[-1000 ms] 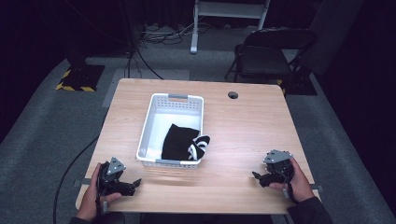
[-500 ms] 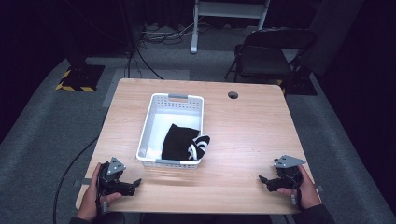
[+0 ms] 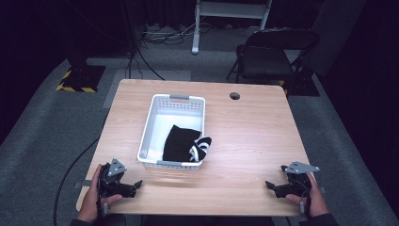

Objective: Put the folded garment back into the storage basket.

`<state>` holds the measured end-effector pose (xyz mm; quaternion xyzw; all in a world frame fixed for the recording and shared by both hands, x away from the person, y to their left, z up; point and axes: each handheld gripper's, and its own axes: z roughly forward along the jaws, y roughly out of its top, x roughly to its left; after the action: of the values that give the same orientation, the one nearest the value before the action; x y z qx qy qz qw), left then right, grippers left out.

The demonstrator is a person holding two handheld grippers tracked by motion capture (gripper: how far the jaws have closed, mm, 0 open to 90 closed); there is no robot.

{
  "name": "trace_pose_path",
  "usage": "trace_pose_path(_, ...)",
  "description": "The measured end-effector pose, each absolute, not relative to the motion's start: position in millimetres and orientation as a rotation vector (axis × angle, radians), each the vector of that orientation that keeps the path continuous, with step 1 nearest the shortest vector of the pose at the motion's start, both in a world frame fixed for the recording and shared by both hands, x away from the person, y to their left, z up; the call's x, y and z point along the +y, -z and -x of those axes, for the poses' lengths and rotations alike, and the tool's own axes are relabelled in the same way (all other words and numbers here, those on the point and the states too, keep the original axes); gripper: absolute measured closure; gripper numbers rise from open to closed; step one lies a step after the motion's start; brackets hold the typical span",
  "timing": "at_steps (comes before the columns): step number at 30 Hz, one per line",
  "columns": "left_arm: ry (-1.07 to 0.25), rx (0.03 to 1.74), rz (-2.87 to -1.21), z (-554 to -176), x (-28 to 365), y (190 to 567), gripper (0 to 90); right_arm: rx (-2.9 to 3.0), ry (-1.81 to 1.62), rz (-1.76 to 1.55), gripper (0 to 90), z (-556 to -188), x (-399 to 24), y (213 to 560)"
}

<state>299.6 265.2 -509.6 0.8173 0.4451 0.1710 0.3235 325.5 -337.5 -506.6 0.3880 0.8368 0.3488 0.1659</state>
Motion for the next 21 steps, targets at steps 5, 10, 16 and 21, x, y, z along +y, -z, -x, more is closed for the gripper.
trace_pose_path(5,-0.449,1.168,-2.146,-299.5,265.2,509.5,0.6,2.383,-0.992,-1.107,3.5,-325.8,-337.5,506.8)
trace_pose_path(10,-0.449,1.168,-2.146,-299.4,265.2,509.5,0.6,2.379,-0.989,-1.112,3.2,-325.5,-337.2,506.8)
trace_pose_path(16,-0.448,1.166,-2.146,-299.3,265.3,509.5,0.7,2.378,-0.989,-1.113,3.1,-325.6,-337.2,506.8)
trace_pose_path(21,-0.448,1.167,-2.146,-299.3,265.3,509.5,0.7,2.378,-0.989,-1.113,3.1,-325.6,-337.3,506.8)
